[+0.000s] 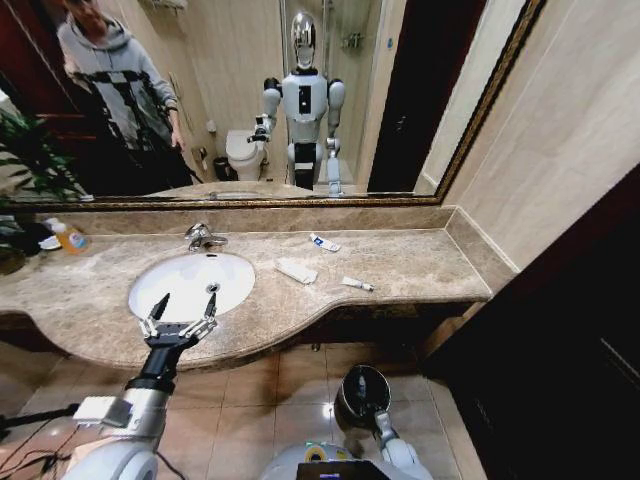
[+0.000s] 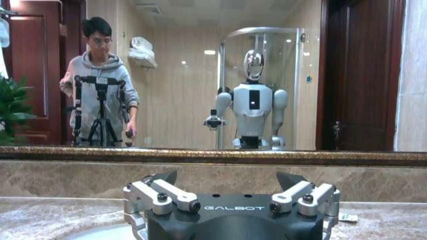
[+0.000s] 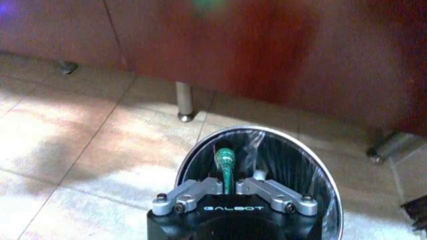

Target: Pick up the trash from the sink and place it in the trash bin.

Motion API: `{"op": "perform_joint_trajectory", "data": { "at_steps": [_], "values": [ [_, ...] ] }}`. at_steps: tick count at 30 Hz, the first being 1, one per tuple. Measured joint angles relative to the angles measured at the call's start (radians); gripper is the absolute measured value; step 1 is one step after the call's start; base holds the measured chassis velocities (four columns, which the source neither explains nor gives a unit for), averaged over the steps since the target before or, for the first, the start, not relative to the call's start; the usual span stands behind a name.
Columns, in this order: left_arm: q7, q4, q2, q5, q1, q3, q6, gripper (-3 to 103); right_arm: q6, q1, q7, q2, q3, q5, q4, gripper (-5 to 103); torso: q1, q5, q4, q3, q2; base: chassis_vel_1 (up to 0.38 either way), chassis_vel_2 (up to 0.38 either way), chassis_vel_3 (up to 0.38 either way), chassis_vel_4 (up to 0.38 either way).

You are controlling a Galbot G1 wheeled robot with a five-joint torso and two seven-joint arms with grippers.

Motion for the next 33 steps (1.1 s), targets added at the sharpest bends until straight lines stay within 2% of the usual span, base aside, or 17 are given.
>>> {"op": "perform_joint_trajectory", "data": {
  "at_steps": [5,6,9,12,14,15,18,20,21,24,26,27,30,33],
  "values": [
    [0.000,0.000,0.000,0.000,0.000,0.000,0.000,100,0.011,0.036,0.012,-0.006,0.005,-0.010,-0.043,5,0.000,0.0000,0.0000,0.000,0.000,0.000,0.000,0.000,0.000],
    [0.000,0.000,0.000,0.000,0.000,0.000,0.000,100,0.011,0.044,0.013,-0.009,0.006,-0.010,-0.050,2,0.000,0.0000,0.0000,0.000,0.000,0.000,0.000,0.000,0.000],
    [0.000,0.000,0.000,0.000,0.000,0.000,0.000,100,0.007,0.057,0.013,-0.015,0.006,-0.010,-0.064,18,0.000,0.0001,0.0000,0.000,0.000,0.000,0.000,0.000,0.000],
    [0.000,0.000,0.000,0.000,0.000,0.000,0.000,100,0.007,0.060,0.011,-0.018,0.006,-0.010,-0.068,22,0.000,0.0000,0.0000,0.000,0.000,0.000,0.000,0.000,0.000],
    [0.000,0.000,0.000,0.000,0.000,0.000,0.000,100,0.006,0.062,0.008,-0.021,0.006,-0.009,-0.071,33,0.000,0.0000,0.0000,0.000,0.000,0.000,0.000,0.000,0.000],
    [0.000,0.000,0.000,0.000,0.000,0.000,0.000,100,0.006,0.062,0.008,-0.021,0.006,-0.009,-0.071,33,0.000,0.0000,0.0000,0.000,0.000,0.000,0.000,0.000,0.000],
    [0.000,0.000,0.000,0.000,0.000,0.000,0.000,100,0.006,0.061,0.004,-0.023,0.006,-0.006,-0.070,50,0.000,0.0000,0.0000,0.000,0.000,0.000,0.000,0.000,0.000],
    [0.000,0.000,0.000,0.000,0.000,0.000,0.000,100,0.006,0.060,0.003,-0.023,0.006,-0.005,-0.068,50,0.000,0.0000,0.0000,0.000,0.000,0.000,0.000,0.000,0.000],
    [0.000,0.000,0.000,0.000,0.000,0.000,0.000,100,0.006,0.057,0.001,-0.024,0.006,-0.001,-0.065,61,0.000,0.0000,0.0000,0.000,0.000,0.000,0.000,0.000,0.000],
    [0.000,0.000,0.000,0.000,0.000,0.000,0.000,100,0.007,0.053,-0.003,-0.024,0.006,0.005,-0.063,66,0.000,0.0001,0.0000,0.000,0.000,0.000,0.000,0.000,0.000],
    [0.000,0.000,0.000,0.000,0.000,0.000,0.000,100,0.009,0.046,-0.006,-0.024,0.007,0.012,-0.061,77,0.000,0.0000,0.0000,0.000,0.000,0.000,0.000,0.000,0.000],
    [0.000,0.000,0.000,0.000,0.000,0.000,0.000,100,0.009,0.046,-0.006,-0.024,0.007,0.012,-0.061,77,0.000,0.0000,0.0000,0.000,0.000,0.000,0.000,0.000,0.000],
    [0.000,0.000,0.000,0.000,0.000,0.000,0.000,100,0.020,0.037,-0.017,-0.023,0.011,0.037,-0.057,93,0.000,0.0001,0.0000,0.000,0.000,0.000,0.000,0.000,0.000],
    [0.000,0.000,0.000,0.000,0.000,0.000,0.000,100,0.024,0.030,-0.020,-0.023,0.012,0.045,-0.048,97,0.000,0.0001,0.0000,0.000,0.000,0.000,0.000,0.000,0.000]
  ]
}}
